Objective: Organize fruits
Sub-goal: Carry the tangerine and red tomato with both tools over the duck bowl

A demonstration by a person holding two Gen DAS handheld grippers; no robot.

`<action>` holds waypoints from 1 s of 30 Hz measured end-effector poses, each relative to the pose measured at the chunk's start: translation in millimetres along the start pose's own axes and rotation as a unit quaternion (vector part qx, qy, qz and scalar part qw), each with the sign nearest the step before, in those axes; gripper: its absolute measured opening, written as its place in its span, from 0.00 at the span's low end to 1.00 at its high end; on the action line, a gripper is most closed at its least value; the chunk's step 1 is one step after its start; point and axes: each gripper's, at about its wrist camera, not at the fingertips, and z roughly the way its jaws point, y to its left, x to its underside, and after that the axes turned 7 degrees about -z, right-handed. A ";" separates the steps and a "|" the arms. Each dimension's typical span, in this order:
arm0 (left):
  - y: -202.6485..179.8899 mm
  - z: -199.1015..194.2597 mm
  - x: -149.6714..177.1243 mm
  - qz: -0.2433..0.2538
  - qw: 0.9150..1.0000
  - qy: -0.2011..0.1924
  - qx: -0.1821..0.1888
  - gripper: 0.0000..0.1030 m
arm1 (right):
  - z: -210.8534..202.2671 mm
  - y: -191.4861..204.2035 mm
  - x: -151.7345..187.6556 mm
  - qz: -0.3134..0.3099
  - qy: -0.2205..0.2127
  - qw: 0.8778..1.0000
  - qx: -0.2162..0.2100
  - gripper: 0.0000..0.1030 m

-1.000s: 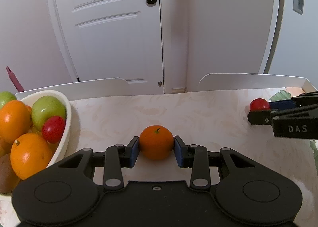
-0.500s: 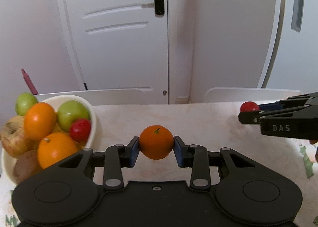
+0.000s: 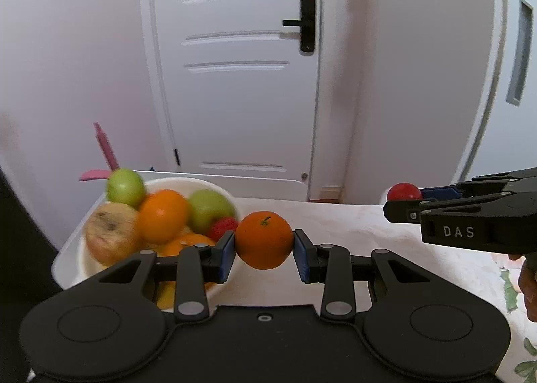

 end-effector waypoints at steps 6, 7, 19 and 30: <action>31.8 -7.6 -7.1 -0.004 1.000 -0.005 -0.011 0.39 | 7.8 35.1 -18.6 -0.005 -0.005 1.000 -0.009 0.46; 38.5 -8.3 -7.9 -0.006 1.000 -0.005 -0.013 0.39 | 10.2 40.3 -21.4 -0.006 -0.005 1.000 -0.010 0.46; 111.8 -12.4 -8.3 -0.009 0.999 0.003 -0.030 0.39 | 33.1 102.0 -50.6 -0.007 -0.007 1.000 -0.013 0.46; 148.8 12.2 -0.1 -0.004 0.999 0.034 -0.029 0.39 | 48.8 132.3 -64.6 -0.007 -0.005 1.000 -0.001 0.46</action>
